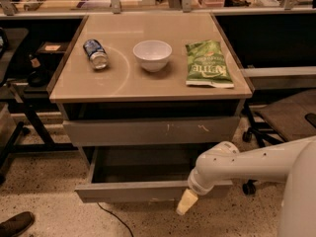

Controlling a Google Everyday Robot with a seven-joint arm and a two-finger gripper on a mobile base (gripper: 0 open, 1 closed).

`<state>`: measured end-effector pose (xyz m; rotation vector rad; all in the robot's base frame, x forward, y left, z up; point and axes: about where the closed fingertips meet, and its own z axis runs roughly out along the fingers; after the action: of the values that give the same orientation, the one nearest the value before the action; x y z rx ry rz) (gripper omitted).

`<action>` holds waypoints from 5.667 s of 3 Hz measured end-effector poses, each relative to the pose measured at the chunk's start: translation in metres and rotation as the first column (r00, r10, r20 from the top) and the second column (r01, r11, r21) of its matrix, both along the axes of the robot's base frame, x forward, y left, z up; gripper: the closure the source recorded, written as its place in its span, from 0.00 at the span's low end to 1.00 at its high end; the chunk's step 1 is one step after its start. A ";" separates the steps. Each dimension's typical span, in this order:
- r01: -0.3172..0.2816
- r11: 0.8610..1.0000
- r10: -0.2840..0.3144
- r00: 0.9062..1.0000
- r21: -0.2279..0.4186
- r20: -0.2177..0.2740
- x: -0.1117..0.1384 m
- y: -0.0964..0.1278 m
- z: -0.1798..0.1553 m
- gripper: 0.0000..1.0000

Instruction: Open middle drawer

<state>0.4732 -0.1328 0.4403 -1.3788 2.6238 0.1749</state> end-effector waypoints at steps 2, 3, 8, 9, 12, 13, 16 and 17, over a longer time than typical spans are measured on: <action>-0.042 0.999 0.042 0.997 0.003 -0.070 0.024 0.011 -0.030 0.00; -0.033 0.999 0.029 0.993 -0.033 -0.117 0.017 0.003 -0.036 0.00; 0.076 0.981 -0.124 0.955 -0.180 -0.270 -0.055 -0.045 -0.026 0.00; 0.128 0.970 -0.180 0.949 -0.209 -0.257 -0.076 -0.059 -0.009 0.00; -0.019 0.997 -0.003 0.956 -0.069 -0.294 -0.054 -0.014 -0.013 0.00; -0.072 0.997 0.062 0.944 -0.018 -0.324 -0.051 -0.002 -0.019 0.00; 0.076 0.993 -0.109 0.889 -0.092 -0.445 -0.099 -0.054 -0.002 0.00; 0.112 0.989 -0.145 0.879 -0.100 -0.455 -0.112 -0.065 0.003 0.00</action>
Offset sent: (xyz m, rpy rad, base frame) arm 0.0293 0.0092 -0.0443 -0.0135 0.1219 0.0393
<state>0.3614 -0.1981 0.4431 -1.3077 3.1265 0.4470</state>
